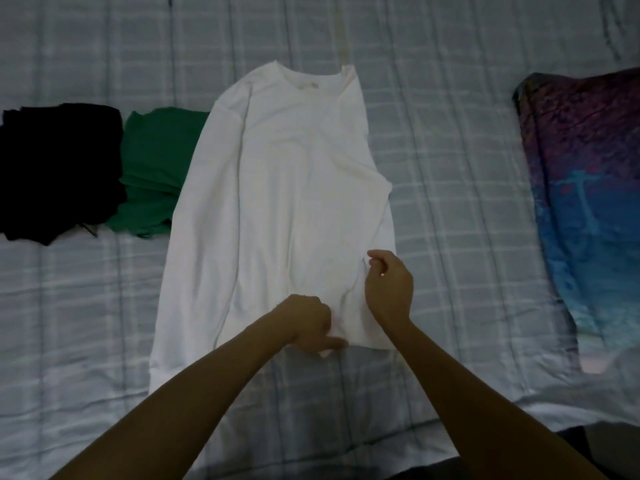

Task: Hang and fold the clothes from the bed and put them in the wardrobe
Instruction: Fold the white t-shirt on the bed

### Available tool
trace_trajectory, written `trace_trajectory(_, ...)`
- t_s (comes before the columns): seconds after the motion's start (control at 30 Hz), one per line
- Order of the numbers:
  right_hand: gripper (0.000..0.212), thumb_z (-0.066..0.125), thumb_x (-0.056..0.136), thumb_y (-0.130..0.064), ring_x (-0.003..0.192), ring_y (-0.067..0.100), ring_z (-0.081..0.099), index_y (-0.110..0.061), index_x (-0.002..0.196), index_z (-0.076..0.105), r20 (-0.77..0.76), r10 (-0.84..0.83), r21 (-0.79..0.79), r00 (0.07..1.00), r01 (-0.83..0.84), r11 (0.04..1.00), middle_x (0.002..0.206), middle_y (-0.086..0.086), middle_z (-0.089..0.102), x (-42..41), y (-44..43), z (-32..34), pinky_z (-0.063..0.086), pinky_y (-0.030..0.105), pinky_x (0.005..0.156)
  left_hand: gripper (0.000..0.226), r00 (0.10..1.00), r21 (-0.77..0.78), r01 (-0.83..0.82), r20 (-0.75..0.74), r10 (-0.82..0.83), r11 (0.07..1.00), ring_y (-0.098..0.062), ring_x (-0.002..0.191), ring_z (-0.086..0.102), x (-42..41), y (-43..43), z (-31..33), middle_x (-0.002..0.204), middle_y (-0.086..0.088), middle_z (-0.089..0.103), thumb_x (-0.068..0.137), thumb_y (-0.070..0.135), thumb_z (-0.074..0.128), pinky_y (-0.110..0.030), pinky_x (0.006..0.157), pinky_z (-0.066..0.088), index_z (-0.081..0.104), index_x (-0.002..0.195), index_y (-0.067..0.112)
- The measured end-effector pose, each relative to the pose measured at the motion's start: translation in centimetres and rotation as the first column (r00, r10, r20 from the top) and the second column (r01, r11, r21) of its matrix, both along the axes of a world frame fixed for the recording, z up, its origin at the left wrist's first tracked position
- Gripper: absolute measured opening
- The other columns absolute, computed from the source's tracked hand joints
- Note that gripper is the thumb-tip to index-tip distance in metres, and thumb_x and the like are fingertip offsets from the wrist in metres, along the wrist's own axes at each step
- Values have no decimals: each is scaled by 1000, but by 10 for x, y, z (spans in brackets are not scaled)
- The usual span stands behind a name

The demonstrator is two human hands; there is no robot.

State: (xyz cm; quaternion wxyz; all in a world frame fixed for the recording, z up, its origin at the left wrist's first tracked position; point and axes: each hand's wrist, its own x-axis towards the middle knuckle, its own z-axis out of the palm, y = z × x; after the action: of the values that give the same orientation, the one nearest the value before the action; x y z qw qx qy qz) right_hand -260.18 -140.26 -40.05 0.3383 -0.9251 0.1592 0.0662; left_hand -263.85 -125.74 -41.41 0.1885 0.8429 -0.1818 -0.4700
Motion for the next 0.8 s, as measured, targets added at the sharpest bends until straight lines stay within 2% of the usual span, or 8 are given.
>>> trace_trajectory(0.07, 24, 46, 96, -10, 98, 15, 62, -12, 107, 67, -28, 68, 35, 997, -67, 997, 106, 2, 69, 5, 6, 4, 41, 17, 85, 53, 955, -77, -298, -17, 298, 951, -13, 60, 54, 0, 18, 4, 62, 4, 58, 88, 62, 44, -28, 65, 44, 62, 66, 17)
trace_trajectory(0.17, 24, 46, 96, -10, 102, 12, 61, -13, 109, 66, -112, 194, 84, 975, -186, 979, 112, 0, 68, 3, 21, 4, 38, 13, 87, 28, 716, -174, -623, 266, 645, 763, -17, 77, 61, -6, 58, -2, 80, 2, 66, 93, 42, 49, -26, 69, 42, 69, 94, 23)
trace_trajectory(0.33, 24, 46, 98, -11, 105, 12, 60, -12, 113, 64, -200, 354, 165, 914, -324, 931, 118, 0, 66, -21, 61, -1, 34, 9, 89, 57, 305, -92, -901, 559, 771, 423, -39, 116, 45, -35, 131, -24, 129, -21, 47, 87, 25, 61, -49, 96, 37, 41, 137, 8)
trace_trajectory(0.43, 24, 46, 97, -12, 106, 15, 60, -13, 112, 65, -220, 394, 218, 892, -349, 911, 118, 1, 66, -33, 80, -2, 38, 12, 93, 85, 290, 66, -956, 335, 896, 285, -38, 130, 35, -48, 170, -39, 146, -18, 32, 84, 31, 67, -51, 103, 32, 14, 148, 12)
trace_trajectory(0.53, 23, 47, 97, -11, 104, 14, 60, -14, 110, 65, -242, 402, 243, 883, -346, 906, 117, 1, 66, -42, 88, -5, 42, 18, 95, 72, 276, 70, -959, 26, 961, 274, -34, 122, 47, -58, 184, -44, 140, -16, 45, 84, 26, 68, -33, 96, 40, 30, 142, 8)
trace_trajectory(0.67, 22, 49, 97, -12, 106, 15, 61, -12, 112, 65, -197, 335, 224, 921, -291, 930, 116, 1, 66, -49, 79, -5, 40, 16, 94, 36, 285, -176, -929, 222, 933, 326, -29, 106, 58, -47, 163, -16, 118, -10, 62, 90, 14, 57, -18, 78, 38, 54, 124, 4)
trace_trajectory(0.73, 23, 48, 97, -14, 106, 15, 61, -13, 112, 65, -147, 213, 158, 966, -190, 969, 116, 1, 67, -48, 70, -1, 39, 14, 91, 41, 247, -318, -896, 225, 942, 311, -27, 109, 59, -26, 133, 8, 122, -8, 61, 91, 15, 55, -18, 84, 41, 51, 131, 5)
trace_trajectory(0.8, 22, 49, 95, -13, 104, 16, 61, -15, 109, 66, -77, 62, 99, 995, -54, 994, 112, 0, 68, -45, 56, 6, 39, 17, 88, 54, 377, -343, -847, 154, 913, 407, -28, 122, 51, -3, 86, 29, 138, -11, 50, 94, 21, 52, -26, 101, 38, 34, 144, 8)
